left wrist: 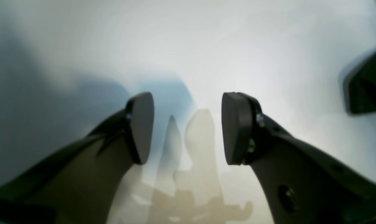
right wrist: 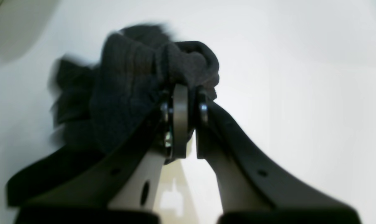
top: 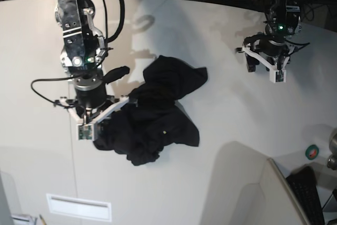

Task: Layout the t-shirt on the table in an organized manner, then fold the t-shirt properly
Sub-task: 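Grasp the black t-shirt with the right gripper and drag it aside, then grasp the shirt with the left gripper and lift it up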

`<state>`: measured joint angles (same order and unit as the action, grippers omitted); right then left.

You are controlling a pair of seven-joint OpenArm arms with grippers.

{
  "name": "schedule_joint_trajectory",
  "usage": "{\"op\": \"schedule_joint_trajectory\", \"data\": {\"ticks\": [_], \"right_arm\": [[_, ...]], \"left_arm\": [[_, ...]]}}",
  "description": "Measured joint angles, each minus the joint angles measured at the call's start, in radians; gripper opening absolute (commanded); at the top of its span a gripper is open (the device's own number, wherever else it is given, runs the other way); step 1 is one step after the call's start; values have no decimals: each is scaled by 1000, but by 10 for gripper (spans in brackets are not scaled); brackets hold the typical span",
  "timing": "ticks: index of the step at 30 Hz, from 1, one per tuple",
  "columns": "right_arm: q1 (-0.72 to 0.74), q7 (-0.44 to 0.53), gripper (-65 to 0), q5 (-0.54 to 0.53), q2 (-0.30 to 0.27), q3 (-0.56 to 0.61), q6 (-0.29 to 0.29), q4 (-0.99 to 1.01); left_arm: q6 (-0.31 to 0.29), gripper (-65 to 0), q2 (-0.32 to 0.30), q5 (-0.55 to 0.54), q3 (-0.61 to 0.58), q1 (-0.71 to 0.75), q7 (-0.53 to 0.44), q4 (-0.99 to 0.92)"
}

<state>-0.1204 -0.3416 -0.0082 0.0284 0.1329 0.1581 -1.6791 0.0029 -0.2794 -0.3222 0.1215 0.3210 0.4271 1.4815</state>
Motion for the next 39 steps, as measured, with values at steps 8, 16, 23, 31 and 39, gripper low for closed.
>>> {"op": "schedule_joint_trajectory", "data": {"ticks": [8,16,23,31,39], "right_arm": [[-8,-9,-650,1,-1,-266,-1,-79],[-45,-9,-650,3,-28,-288,-1,-79],[-20,-10,-650,0,-31,-288,-1,-80],[82,45,-650,2,-47,-226,-2,-111],[333,77,-650,9,-80,13,-111,-35]], "left_arm": [[-2,-323,21,0,-2,-17,-4,0],[-2,-316,14,-1,-168,-107,-3,-7],[8,-323,94,0,-417,-215,1,-19],[22,-324,201,99,-643,-337,-51,-296],[-5,-324,143,83,-615,-135,3,59]]}}
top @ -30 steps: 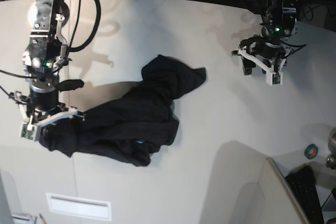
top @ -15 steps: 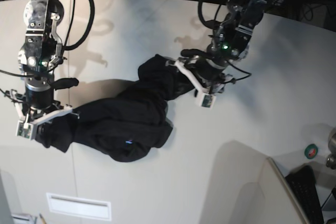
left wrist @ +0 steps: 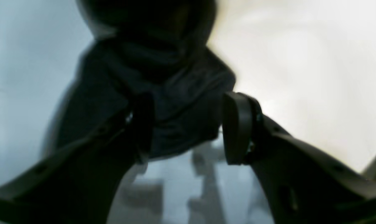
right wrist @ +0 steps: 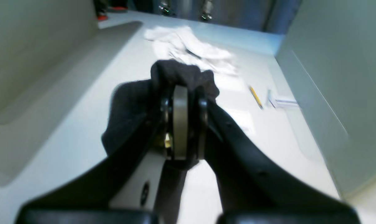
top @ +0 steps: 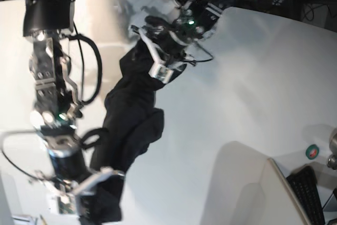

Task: Layout the t-shirt on the table in an organized manner, then fold the t-shirt properly
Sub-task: 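Grasp the shirt with the left gripper and lift it up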

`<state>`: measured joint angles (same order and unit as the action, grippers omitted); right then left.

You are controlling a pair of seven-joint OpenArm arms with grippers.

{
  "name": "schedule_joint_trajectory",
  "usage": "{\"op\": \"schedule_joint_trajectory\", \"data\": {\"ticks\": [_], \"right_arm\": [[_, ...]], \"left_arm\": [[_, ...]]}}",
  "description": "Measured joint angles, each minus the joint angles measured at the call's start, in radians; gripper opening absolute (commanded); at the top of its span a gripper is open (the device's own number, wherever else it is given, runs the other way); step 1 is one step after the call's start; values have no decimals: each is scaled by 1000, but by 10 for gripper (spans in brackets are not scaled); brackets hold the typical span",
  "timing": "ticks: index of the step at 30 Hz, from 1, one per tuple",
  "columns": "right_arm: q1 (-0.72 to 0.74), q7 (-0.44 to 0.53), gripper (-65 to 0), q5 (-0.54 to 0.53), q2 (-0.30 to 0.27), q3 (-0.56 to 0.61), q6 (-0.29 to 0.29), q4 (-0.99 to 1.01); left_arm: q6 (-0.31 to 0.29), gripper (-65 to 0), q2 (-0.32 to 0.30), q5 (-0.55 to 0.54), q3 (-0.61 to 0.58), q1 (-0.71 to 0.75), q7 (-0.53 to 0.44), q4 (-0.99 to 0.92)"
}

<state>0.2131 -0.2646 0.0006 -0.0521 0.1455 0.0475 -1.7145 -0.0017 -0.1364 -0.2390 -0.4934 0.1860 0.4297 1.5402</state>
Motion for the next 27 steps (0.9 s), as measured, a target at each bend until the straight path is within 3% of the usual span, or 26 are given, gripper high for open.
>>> {"op": "schedule_joint_trajectory", "data": {"ticks": [2,6,9,13,15,17,19,23,27], "right_arm": [[65,6,-650,-2,22,72,-8,85],[148,9,-650,0,141,161,-6,259],[221,135,-650,-32,198,227,-19,423],[370,257,-650,-283,187,387,-4,702],[418,182,-650,-416,185,423,-3,790],[441,83,-470,-498,182,425,2,811],[435,57,-407,-517,135,427,-3,747],[321,60,-396,-514,5,422,8,501],[131,-108,-278,-518,-147,423,145,272]], "left_arm": [[29,-324,-35,9,83,51,6,106],[17,-324,-80,7,242,187,-9,285],[-2,-324,-77,4,379,256,6,323],[24,-314,-84,23,583,294,1,321],[11,-311,-83,15,642,309,-3,312],[13,-311,-81,15,678,315,5,298],[13,-306,-84,14,689,307,0,276],[15,-216,-112,17,644,264,-3,225],[4,-153,-109,10,578,218,-3,167]]}}
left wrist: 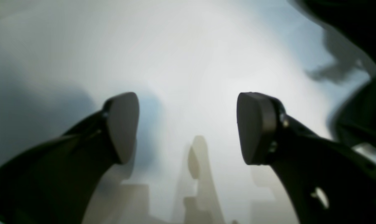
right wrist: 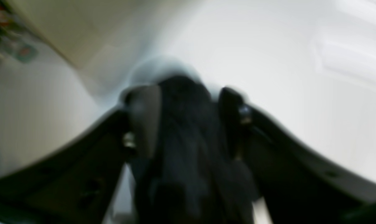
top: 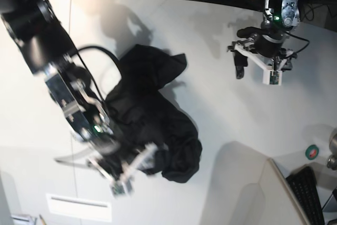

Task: Layout the t-shirt on the table in an organized manner, then fold the t-shirt properly
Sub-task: 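Grasp the shirt with the left gripper and lift it up, then regrasp the shirt with both grippers and pull it apart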

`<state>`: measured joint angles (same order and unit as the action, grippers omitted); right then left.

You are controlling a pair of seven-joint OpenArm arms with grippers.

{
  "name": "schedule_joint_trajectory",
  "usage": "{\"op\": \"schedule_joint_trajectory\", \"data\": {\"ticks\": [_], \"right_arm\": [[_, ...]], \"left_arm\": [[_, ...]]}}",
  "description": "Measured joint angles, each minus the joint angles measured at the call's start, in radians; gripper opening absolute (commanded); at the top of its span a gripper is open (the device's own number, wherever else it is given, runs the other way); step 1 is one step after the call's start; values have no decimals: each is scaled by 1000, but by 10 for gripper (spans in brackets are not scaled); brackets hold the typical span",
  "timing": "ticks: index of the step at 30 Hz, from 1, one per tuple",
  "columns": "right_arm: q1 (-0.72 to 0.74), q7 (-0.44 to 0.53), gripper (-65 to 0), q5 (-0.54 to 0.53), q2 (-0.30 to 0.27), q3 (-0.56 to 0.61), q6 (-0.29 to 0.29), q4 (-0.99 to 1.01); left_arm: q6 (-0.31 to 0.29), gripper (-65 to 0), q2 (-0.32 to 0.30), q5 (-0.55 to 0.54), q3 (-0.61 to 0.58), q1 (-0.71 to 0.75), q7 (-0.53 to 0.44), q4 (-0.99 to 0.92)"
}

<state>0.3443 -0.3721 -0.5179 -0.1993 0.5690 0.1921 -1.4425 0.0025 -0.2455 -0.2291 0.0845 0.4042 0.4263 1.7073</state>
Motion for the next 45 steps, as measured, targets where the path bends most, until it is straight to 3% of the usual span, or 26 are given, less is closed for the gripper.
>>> {"op": "schedule_joint_trajectory", "data": {"ticks": [3,7,9,12,15,19,23,24,26,30,31,33,36,38,42,45], "right_arm": [[-162,-4,-242,1,-81,-63,34,-106],[-375,7,-234,1,-84,-261,34,-148],[-448,6,-234,5,-97,-284,36,-146],[-533,-7,-236,1,-90,-272,-29,-147],[-584,3,-237,2,-78,-249,-42,-150],[-602,5,-239,9,-92,-153,-36,-151],[-573,6,-239,-2,-67,-75,-48,-135],[-552,5,-239,-1,-55,-69,-49,-106],[-501,10,-239,8,-26,-71,-38,-19],[-412,66,-240,21,11,-67,-50,157],[-386,79,-246,23,24,-67,-49,196],[-340,89,-335,24,44,-67,-51,259],[-349,108,-650,23,34,-68,-50,266],[-379,132,-650,1,16,-87,-68,254],[-487,42,-650,-1,-15,-212,-64,124],[-611,-27,-650,3,-64,-317,-35,-39]], "left_arm": [[5,-153,1,5,-69,-57,4,-70],[-1,-150,26,-6,-159,-175,7,-140],[9,-146,68,-3,-177,-244,9,-169],[3,-145,140,-5,-221,-379,133,-240],[1,-145,222,-6,-236,-506,240,-378],[5,-155,283,-6,-235,-618,212,-604],[8,-160,306,-3,-233,-670,129,-753],[7,-181,309,-2,-230,-682,119,-775],[8,-283,313,-3,-230,-695,115,-797],[5,-614,312,-9,-231,-690,117,-801],[5,-650,309,-6,-231,-693,124,-801],[5,-650,299,-6,-232,-698,127,-797],[2,-650,258,-7,-232,-672,134,-699],[2,-650,215,-6,-232,-637,182,-598],[17,-650,124,6,-232,-571,296,-380],[8,-650,90,0,-231,-568,373,-236]]}}
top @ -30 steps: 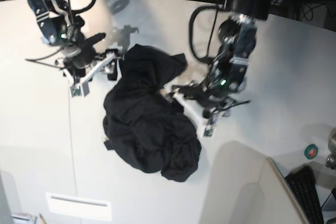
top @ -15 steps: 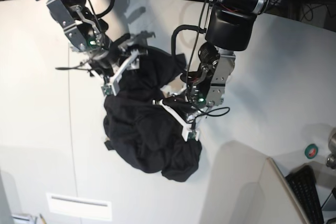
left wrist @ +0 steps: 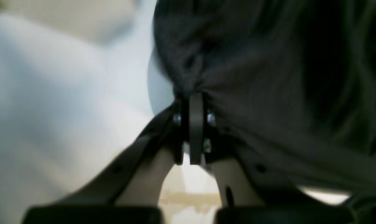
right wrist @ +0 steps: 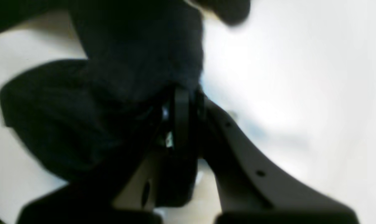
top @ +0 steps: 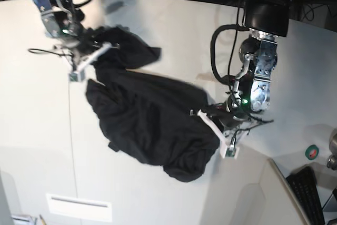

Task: Layout the t-shirt on the table in an organized manner, then fold the t-shirt properly
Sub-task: 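Regrasp the shirt with both grippers and pull it apart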

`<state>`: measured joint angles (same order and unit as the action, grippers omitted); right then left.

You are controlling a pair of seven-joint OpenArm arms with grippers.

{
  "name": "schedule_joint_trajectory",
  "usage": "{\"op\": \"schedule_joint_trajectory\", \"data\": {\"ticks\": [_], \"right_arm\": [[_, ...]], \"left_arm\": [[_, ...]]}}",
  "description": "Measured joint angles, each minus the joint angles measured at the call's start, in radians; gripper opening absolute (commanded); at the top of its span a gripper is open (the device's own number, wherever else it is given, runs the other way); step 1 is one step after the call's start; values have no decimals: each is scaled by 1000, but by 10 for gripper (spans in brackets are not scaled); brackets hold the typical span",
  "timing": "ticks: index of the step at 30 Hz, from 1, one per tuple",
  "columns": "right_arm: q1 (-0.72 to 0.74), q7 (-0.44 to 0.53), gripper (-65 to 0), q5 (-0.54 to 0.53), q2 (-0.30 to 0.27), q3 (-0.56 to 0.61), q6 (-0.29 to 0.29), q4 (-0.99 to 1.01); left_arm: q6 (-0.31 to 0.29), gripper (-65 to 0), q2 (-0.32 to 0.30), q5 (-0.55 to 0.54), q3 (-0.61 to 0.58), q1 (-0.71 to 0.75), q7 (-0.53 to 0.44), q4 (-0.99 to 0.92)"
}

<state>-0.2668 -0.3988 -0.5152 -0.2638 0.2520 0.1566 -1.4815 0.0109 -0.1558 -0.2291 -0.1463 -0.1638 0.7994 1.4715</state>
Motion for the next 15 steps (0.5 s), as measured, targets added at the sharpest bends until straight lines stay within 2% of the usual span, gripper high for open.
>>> {"op": "schedule_joint_trajectory", "data": {"ticks": [4,6,9,11,15], "right_arm": [[-24,29,-650,0,-56,-87,-12,-237],[3,47,-650,-2,-84,-122,-19,-269],[60,-23,-650,-7,-93,-143,-23,-226],[104,-98,-650,-3,-94,-146,-18,-183],[151,-126,-650,-1,-94,-153,-10,-155]], "left_arm": [[-9,-650,-5,-11,24,-22,66,132],[-2,-650,-17,-4,36,-64,106,118],[-4,-650,-16,-4,-6,-137,102,17],[-4,-650,11,-6,-49,-168,98,-77],[-3,-650,59,-2,-66,-186,109,-211]]}}
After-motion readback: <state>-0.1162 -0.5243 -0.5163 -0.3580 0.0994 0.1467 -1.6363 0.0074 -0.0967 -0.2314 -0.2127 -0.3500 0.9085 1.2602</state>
